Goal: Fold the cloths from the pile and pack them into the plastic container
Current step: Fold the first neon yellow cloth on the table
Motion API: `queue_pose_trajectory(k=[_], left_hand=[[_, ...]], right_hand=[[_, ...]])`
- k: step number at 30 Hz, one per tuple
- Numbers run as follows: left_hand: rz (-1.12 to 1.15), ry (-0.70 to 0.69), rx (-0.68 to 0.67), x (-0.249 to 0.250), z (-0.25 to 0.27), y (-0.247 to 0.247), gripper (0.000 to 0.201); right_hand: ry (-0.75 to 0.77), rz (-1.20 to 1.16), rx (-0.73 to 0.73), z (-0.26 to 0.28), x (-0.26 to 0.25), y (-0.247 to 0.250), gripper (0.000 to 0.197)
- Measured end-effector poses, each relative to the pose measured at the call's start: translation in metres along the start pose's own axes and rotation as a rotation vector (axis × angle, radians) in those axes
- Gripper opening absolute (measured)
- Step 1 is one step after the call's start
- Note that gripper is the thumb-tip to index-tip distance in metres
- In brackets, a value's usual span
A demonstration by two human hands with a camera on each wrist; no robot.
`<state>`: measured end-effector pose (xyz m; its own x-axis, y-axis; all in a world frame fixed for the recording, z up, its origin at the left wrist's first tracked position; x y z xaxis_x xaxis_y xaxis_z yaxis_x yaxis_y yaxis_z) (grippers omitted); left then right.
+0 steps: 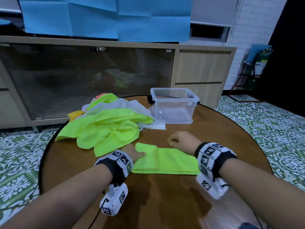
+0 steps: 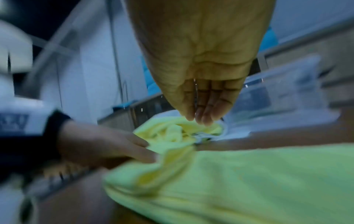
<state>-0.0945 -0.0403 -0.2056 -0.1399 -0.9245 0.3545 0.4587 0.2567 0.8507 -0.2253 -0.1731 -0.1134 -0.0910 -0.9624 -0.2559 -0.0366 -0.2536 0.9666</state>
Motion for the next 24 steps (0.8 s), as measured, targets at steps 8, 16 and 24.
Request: queue_pose_trajectory(k=[8, 16, 24], left_hand=[[0.258, -0.055, 0.009, -0.001, 0.005, 0.001, 0.038], [0.293, -0.073, 0.006, 0.004, 0.010, 0.005, 0.049], [0.369, -0.100, -0.074, 0.015, 0.029, 0.011, 0.024]], right_hand=[[0.037, -0.193, -0.142, -0.030, -0.039, -0.057, 0.029], [-0.010, -0.250, -0.099, -0.019, -0.020, -0.056, 0.026], [-0.133, -0.438, -0.069, -0.023, -0.012, -0.061, 0.024]])
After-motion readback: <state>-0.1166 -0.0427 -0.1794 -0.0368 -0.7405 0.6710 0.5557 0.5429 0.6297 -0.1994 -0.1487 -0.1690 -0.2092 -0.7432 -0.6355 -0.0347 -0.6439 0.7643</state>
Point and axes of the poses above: each hand's wrist, its own z-axis away from the middle knuckle, its own y-axis out of the back of the hand, x = y × z, the point moved 9 cm from there along -z, towards the middle knuckle, and after that the axes turned 13 degrees about y, right-handed, at the moved point
